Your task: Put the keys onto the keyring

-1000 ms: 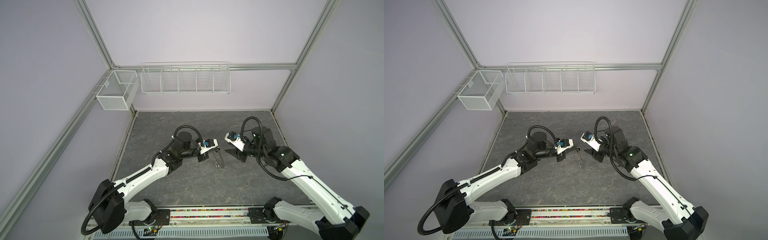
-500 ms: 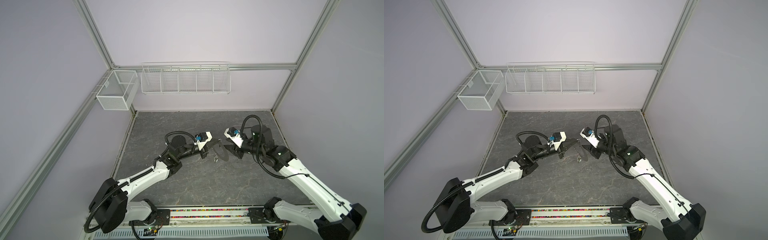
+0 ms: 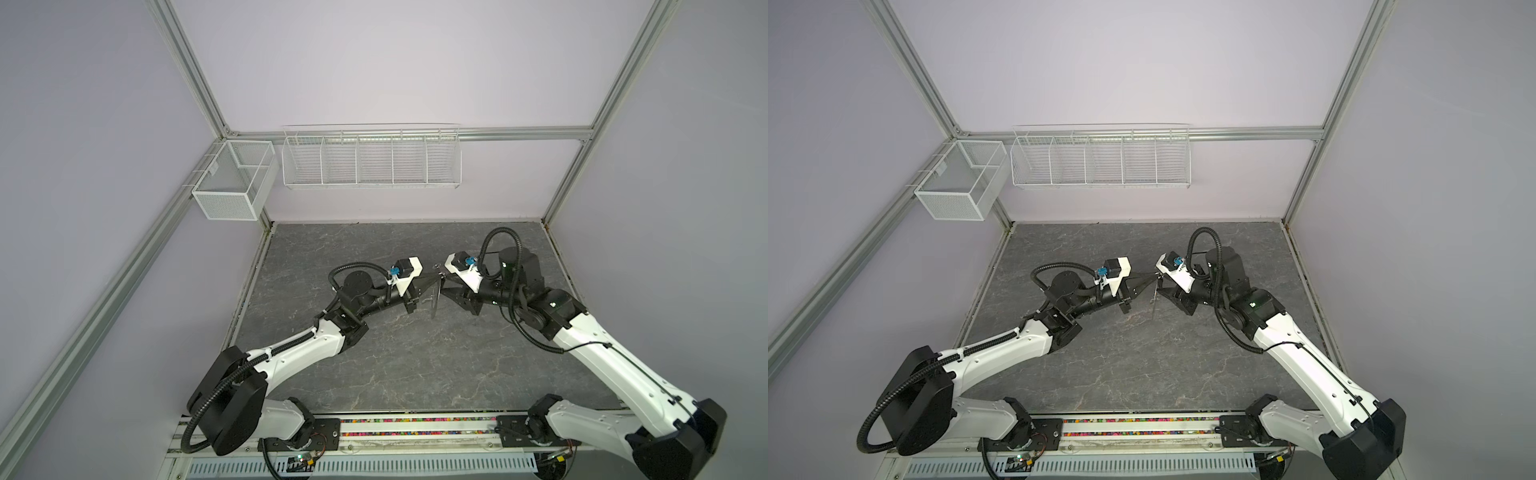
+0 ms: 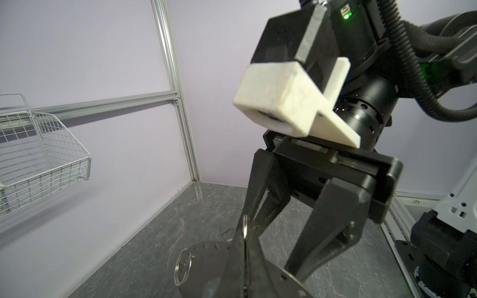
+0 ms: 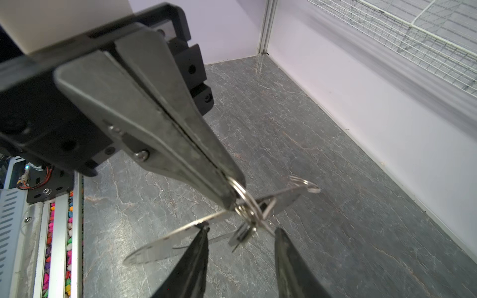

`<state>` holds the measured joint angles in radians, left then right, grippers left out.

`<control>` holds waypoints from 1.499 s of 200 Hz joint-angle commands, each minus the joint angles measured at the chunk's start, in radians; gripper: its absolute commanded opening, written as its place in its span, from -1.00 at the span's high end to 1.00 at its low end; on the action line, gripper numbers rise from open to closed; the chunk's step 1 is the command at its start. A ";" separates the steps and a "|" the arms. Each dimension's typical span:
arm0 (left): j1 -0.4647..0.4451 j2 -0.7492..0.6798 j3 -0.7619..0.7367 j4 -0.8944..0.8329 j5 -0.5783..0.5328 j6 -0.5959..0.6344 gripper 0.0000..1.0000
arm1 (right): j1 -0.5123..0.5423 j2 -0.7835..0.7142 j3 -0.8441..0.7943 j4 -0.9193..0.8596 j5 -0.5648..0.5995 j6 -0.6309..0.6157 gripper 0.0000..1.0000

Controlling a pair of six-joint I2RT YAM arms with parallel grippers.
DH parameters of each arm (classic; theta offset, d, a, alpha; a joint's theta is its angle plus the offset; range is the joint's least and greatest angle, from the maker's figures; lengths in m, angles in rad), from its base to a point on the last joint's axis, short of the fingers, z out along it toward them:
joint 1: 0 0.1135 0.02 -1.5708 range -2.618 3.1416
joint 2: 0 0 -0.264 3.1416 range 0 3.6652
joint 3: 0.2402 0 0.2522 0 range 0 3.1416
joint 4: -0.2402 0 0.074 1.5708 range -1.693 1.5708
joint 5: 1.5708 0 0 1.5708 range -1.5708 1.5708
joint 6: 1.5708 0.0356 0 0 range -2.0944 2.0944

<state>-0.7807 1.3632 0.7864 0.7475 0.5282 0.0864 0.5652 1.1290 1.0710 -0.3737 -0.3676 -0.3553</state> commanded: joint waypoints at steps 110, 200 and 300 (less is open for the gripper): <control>-0.007 0.034 0.044 0.079 -0.045 -0.067 1.00 | 0.050 0.036 0.005 0.010 0.177 0.005 0.74; -0.006 0.067 0.081 0.141 -0.096 -0.122 1.00 | 0.076 0.035 -0.041 0.049 0.289 -0.037 0.86; 0.031 0.097 0.070 0.179 0.061 -0.202 1.00 | 0.077 -0.034 -0.018 -0.069 0.256 -0.173 0.31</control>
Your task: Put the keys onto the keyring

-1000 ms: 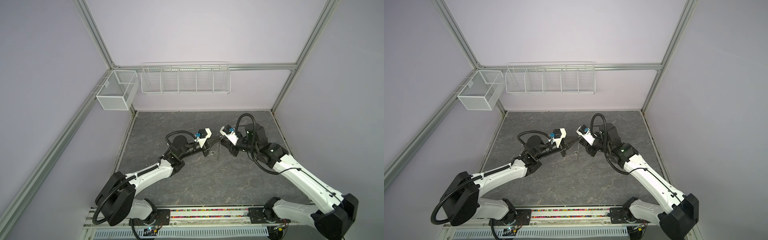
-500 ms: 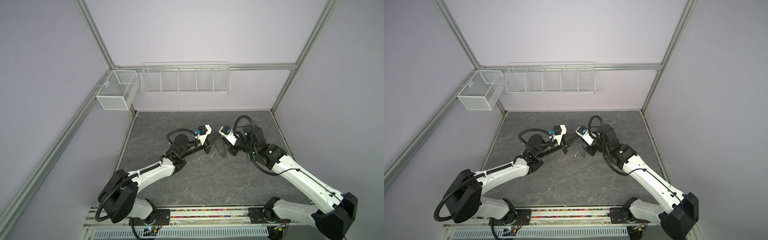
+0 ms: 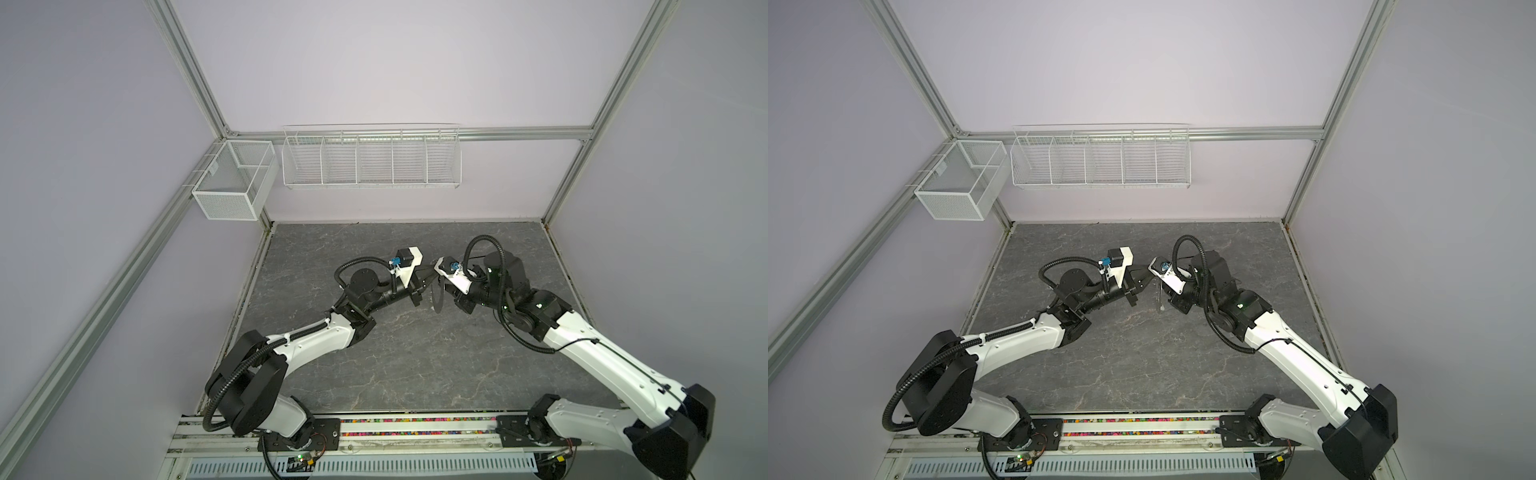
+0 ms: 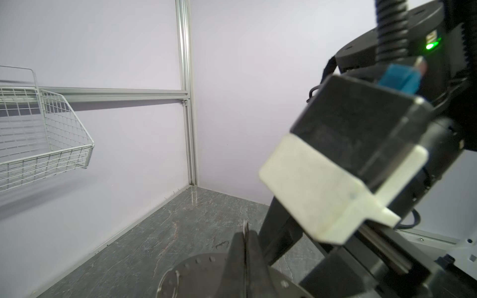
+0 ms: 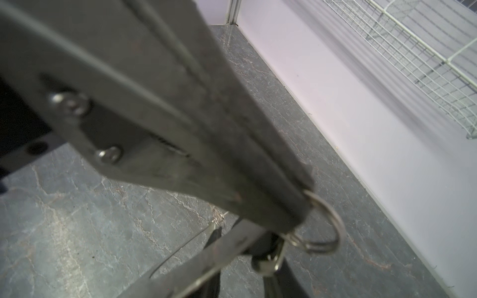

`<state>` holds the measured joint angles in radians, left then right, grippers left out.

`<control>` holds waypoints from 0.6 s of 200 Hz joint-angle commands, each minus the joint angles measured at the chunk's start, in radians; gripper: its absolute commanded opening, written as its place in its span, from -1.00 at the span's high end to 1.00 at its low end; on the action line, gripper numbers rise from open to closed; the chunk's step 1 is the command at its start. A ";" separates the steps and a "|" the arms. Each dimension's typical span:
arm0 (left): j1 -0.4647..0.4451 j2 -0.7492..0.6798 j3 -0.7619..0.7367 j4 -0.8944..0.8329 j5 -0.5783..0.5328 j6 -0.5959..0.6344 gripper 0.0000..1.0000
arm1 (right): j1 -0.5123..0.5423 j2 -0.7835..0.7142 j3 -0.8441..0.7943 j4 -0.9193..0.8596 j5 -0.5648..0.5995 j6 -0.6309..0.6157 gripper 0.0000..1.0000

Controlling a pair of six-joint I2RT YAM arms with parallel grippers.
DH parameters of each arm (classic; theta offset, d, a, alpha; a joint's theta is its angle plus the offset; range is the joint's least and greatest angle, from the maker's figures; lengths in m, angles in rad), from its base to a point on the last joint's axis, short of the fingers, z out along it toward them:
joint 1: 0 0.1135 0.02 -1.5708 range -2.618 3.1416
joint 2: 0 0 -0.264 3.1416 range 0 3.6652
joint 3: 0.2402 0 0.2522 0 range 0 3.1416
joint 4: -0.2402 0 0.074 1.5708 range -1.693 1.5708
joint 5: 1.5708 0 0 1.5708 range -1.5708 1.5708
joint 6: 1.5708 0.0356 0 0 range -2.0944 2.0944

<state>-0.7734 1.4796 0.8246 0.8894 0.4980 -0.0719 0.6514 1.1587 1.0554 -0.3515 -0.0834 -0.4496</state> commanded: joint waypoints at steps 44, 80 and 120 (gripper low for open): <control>0.062 -0.048 0.032 -0.032 0.264 -0.065 1.00 | -0.096 -0.166 0.008 -0.218 -0.229 -0.127 0.33; 0.065 -0.052 0.040 -0.054 0.351 -0.083 1.00 | -0.136 -0.164 0.051 -0.224 -0.441 -0.122 0.46; 0.065 -0.069 0.043 -0.118 0.377 -0.062 1.00 | -0.144 -0.129 0.082 -0.176 -0.479 -0.089 0.65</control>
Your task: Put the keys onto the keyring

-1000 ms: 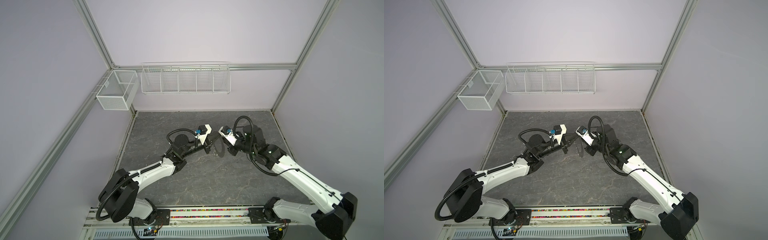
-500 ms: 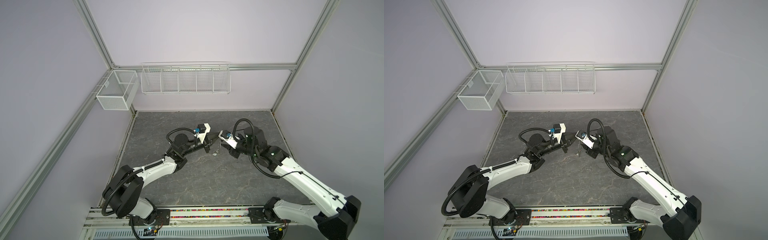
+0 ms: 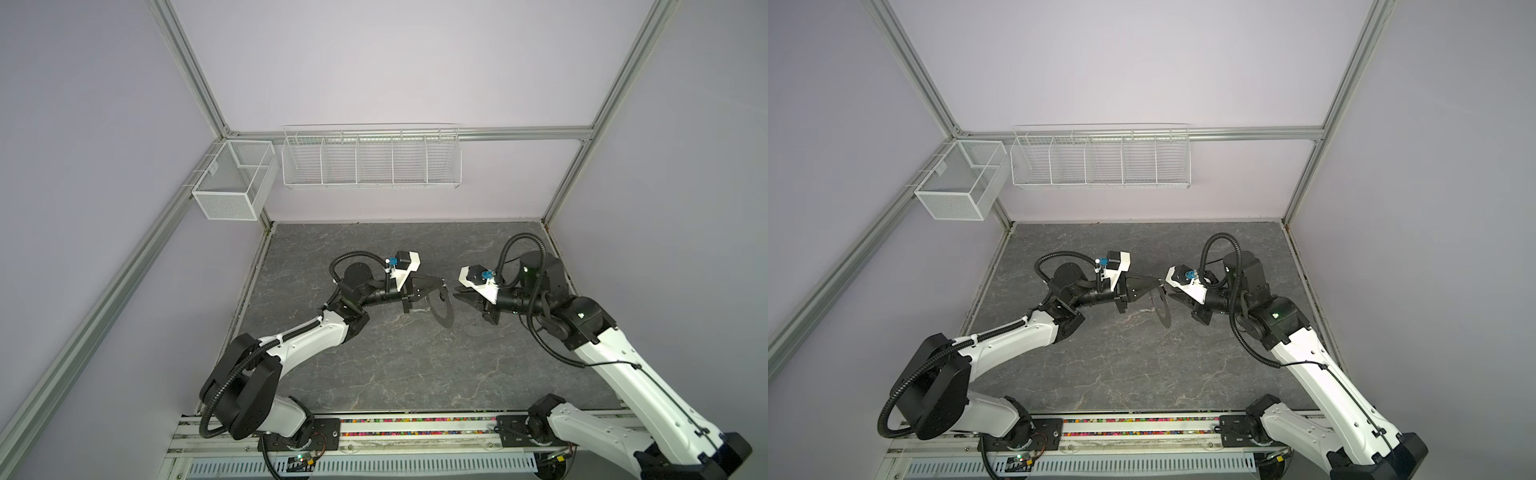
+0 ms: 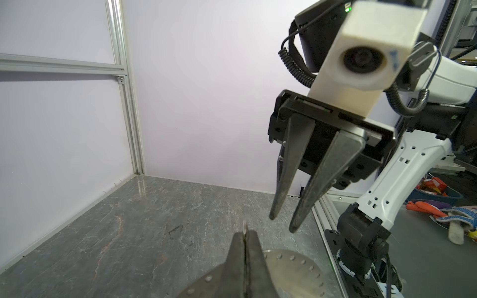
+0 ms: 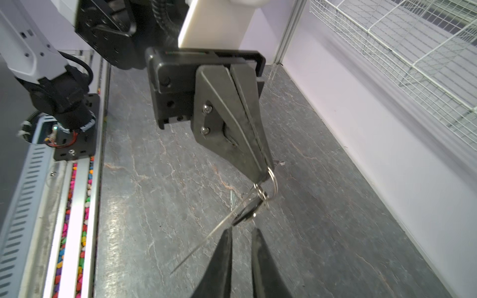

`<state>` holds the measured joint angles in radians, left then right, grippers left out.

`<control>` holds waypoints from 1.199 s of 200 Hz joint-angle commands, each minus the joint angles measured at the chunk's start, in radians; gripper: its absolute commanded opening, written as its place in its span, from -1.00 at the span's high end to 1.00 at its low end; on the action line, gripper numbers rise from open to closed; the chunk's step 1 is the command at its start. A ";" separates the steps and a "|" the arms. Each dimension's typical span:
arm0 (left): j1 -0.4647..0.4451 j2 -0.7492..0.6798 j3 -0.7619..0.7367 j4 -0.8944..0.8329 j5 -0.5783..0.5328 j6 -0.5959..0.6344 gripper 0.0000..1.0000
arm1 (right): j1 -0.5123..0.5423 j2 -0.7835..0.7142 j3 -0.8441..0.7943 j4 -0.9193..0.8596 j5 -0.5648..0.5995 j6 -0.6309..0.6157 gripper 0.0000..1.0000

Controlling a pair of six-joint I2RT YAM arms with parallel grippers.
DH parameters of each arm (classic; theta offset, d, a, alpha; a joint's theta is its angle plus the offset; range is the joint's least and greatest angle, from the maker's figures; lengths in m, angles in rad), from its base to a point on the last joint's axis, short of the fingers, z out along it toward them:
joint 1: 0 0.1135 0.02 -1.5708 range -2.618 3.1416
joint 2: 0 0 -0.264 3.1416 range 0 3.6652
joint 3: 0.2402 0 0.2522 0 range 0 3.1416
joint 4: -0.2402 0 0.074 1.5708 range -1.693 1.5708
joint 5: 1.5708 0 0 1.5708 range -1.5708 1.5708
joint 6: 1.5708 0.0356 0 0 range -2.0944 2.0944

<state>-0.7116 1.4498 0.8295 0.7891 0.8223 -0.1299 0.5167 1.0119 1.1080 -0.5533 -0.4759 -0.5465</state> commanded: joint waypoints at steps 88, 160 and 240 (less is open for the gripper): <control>0.001 -0.062 0.048 -0.102 0.078 0.055 1.00 | -0.029 0.084 0.055 0.041 -0.110 0.043 0.55; 0.001 -0.046 0.054 -0.076 0.085 0.042 1.00 | -0.030 0.103 0.056 0.009 -0.170 0.013 0.67; 0.002 -0.058 0.077 -0.180 0.067 0.110 0.84 | -0.030 0.106 0.049 0.000 -0.216 -0.017 0.87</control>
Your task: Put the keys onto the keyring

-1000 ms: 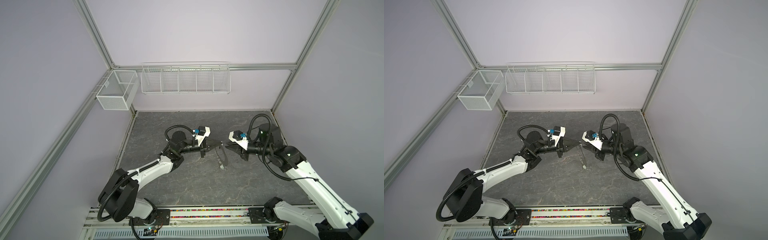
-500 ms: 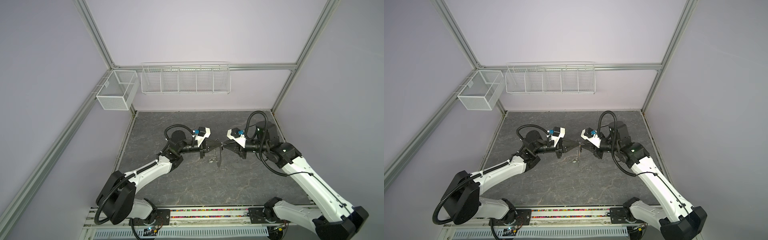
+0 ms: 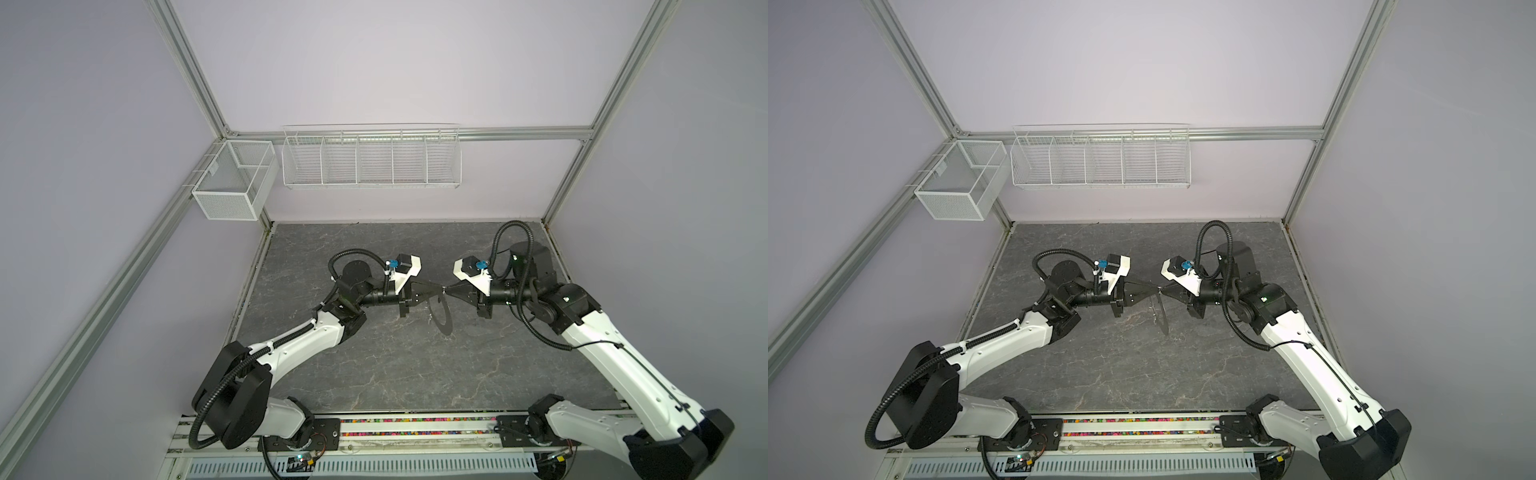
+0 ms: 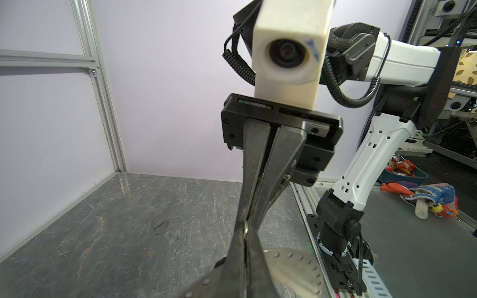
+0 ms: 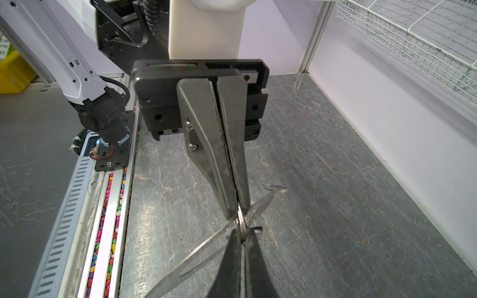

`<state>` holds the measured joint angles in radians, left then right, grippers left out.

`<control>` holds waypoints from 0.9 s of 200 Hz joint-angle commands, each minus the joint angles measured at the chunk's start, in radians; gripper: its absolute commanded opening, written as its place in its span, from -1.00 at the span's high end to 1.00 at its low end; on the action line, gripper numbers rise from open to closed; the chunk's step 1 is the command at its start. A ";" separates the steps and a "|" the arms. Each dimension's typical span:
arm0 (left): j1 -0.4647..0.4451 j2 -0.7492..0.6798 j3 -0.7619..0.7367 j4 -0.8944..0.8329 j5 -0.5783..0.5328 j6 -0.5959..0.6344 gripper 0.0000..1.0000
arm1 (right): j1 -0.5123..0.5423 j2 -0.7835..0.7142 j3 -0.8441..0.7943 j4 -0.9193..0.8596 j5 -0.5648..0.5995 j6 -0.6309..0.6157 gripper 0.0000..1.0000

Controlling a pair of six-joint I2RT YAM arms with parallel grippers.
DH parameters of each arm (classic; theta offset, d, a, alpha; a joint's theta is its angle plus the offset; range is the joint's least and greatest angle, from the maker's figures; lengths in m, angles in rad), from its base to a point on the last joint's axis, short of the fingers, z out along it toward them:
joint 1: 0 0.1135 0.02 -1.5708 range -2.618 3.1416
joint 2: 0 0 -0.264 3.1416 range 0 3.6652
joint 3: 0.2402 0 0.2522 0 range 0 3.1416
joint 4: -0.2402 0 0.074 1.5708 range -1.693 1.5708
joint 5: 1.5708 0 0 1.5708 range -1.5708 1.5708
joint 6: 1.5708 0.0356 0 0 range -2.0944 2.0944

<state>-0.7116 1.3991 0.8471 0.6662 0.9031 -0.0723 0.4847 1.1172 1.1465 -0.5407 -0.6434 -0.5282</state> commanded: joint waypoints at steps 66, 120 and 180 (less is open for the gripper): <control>-0.028 -0.154 0.199 -0.735 -0.310 0.580 0.38 | 0.003 0.059 0.067 -0.195 0.087 -0.029 0.87; -0.160 -0.126 0.313 -0.987 -0.562 0.792 0.44 | 0.006 0.090 0.114 -0.237 0.099 -0.015 0.87; -0.215 -0.056 0.359 -0.982 -0.635 0.800 0.49 | 0.020 0.102 0.120 -0.235 0.089 -0.003 0.87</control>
<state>-0.9161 1.3338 1.1652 -0.2989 0.3058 0.6941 0.4946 1.2140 1.2453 -0.7712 -0.5358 -0.5316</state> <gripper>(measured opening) 0.257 0.068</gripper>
